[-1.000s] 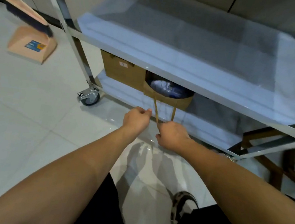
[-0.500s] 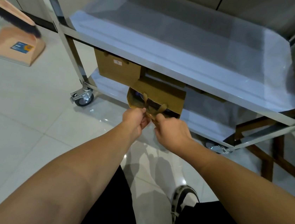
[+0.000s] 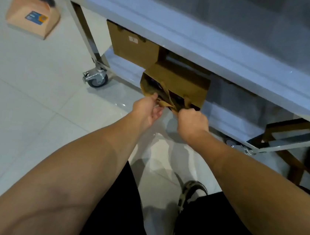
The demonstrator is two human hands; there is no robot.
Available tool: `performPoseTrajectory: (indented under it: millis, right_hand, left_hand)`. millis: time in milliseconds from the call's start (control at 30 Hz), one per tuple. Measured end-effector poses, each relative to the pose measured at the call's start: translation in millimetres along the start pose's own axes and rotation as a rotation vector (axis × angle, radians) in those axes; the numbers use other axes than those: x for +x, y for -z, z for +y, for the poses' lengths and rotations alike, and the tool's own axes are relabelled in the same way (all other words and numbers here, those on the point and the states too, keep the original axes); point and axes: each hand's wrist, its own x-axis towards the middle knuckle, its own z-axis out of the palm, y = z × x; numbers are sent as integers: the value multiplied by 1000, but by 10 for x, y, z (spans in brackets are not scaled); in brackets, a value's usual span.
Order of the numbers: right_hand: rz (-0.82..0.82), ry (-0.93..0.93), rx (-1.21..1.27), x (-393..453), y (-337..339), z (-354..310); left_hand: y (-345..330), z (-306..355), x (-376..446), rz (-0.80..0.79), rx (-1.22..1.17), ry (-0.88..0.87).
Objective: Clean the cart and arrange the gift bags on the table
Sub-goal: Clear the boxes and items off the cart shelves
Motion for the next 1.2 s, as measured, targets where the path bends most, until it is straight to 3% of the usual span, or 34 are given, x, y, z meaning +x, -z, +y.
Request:
performPoseTrajectory:
  millis: [167,400,700,767,867,967,1100,1200]
  right_hand:
    - [-197,149,124,-521,157,31]
    - [-119,20,347,-1201,1268,64]
    - [-114,137,251,-2510,2672,-247]
    - [-149,166,346,-2731,2939,-332]
    - [-260,93,617,-2957,3435,-499]
    - [-244,149,715,-3084,3965,-696]
    - [-171,403,702,-3178,4723,-1046]
    - [-89,561,655,-3277,5242,-1297]
  left_hand:
    - [-83,-60,-521,100,69,106]
    - [-139,330,-1850,142,70,149]
    - [165,1075,-3800,-121,814,119]
    - [220,1238,-4209,-220,1020,76]
    - [288,1539,-4735,-249,1078,60]
    - [366,1891,-5132,-194,1068,-48]
    - [445,2411,-5716,-38,1047,-214]
    - [556,2680,-6127,169,973,-343]
